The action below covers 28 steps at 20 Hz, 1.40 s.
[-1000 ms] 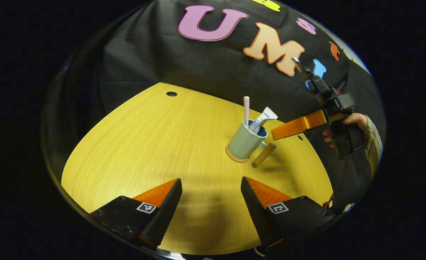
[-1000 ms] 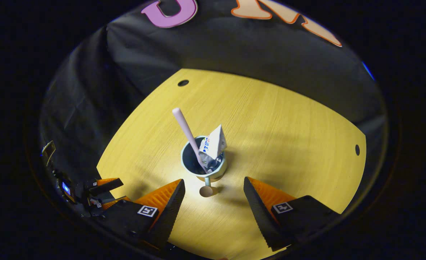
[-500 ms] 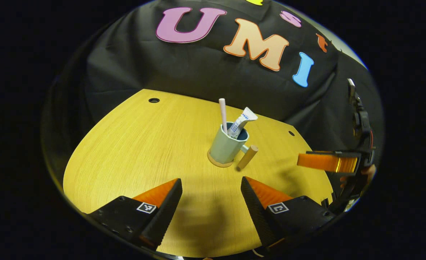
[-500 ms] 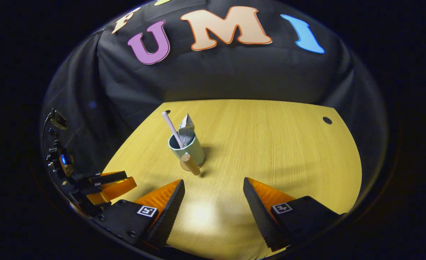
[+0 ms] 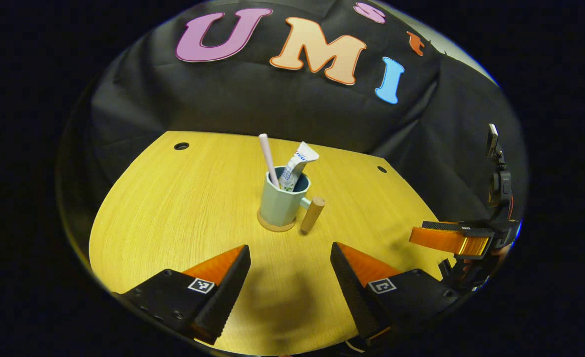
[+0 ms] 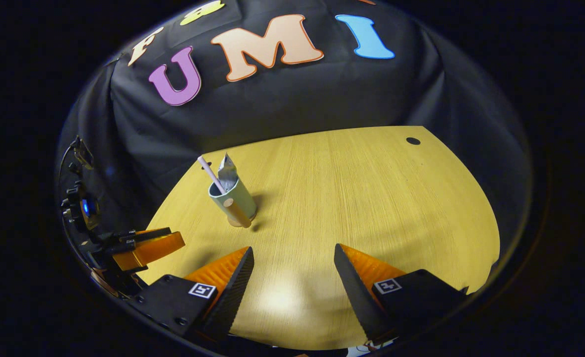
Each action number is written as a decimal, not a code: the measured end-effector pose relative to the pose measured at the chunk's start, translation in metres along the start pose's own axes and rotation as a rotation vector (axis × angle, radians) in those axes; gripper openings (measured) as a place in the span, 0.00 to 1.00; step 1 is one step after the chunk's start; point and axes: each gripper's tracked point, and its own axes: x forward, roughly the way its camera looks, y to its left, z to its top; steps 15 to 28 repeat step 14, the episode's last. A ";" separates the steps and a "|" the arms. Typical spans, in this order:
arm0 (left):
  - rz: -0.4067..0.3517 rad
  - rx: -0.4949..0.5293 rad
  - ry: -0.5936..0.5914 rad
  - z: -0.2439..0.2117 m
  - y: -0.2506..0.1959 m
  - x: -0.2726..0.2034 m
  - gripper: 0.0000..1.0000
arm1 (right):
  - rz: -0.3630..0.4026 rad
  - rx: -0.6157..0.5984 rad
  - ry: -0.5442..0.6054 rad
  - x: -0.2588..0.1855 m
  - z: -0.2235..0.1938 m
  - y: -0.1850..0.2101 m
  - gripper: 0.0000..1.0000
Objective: Put the toothbrush and toothpaste on the desktop into the cup, then pick up the cup and place it on the coaster on the desktop.
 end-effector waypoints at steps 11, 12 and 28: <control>-0.041 0.038 0.048 -0.009 -0.002 -0.004 0.96 | -0.020 0.050 -0.054 -0.013 0.012 0.004 0.95; -0.040 0.040 0.050 -0.010 -0.001 -0.004 0.95 | -0.023 0.052 -0.058 -0.015 0.012 0.004 0.99; -0.041 0.045 0.051 -0.010 0.002 -0.004 0.95 | -0.032 0.056 -0.066 -0.019 0.012 0.005 0.95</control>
